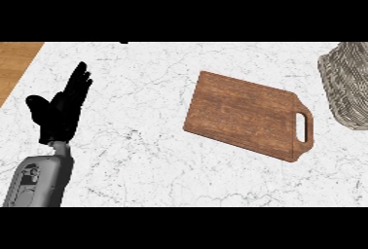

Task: Pick the tomato from the cutting board and place it in the basket

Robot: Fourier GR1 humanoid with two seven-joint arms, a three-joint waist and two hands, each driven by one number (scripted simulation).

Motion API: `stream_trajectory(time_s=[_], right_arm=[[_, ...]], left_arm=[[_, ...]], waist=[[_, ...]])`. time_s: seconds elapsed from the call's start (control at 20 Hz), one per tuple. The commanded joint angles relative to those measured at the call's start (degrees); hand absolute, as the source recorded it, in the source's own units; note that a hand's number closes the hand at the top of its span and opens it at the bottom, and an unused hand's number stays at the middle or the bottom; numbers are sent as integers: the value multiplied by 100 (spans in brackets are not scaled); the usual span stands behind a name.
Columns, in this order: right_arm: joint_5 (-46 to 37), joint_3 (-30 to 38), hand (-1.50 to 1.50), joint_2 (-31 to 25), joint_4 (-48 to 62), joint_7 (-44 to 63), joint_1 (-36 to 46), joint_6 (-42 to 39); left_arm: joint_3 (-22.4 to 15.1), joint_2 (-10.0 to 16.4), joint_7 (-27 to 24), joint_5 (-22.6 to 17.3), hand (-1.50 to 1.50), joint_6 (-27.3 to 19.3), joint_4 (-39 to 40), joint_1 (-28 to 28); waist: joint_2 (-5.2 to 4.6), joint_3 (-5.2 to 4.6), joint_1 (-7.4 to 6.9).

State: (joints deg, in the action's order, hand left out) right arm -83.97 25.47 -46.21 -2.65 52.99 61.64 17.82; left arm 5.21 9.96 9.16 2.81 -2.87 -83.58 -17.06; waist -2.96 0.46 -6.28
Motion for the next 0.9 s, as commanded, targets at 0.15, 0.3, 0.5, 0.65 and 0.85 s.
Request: stream_trajectory(time_s=[0.15,0.3,0.5,0.65,0.85], right_arm=[[65,34,150,-27,-54,-16,48,-452],[228,182,150,96,-34,-74,-233,-304],[325,272,150,197,-59,48,-278,-298],[380,318,150,137,-127,-104,-343,-307],[589,524,150,65,-124,50,-287,-534]], left_arm=[[75,60,0,-64,0,48,4,-67],[103,88,24,-103,0,93,-24,95],[-72,-79,109,73,0,-92,-66,-41],[109,76,67,-87,0,53,24,-73],[-63,-133,-26,28,0,-55,29,79]], waist=[[36,-5,16],[52,0,45],[-1,11,-3],[-9,9,2],[9,5,20]])
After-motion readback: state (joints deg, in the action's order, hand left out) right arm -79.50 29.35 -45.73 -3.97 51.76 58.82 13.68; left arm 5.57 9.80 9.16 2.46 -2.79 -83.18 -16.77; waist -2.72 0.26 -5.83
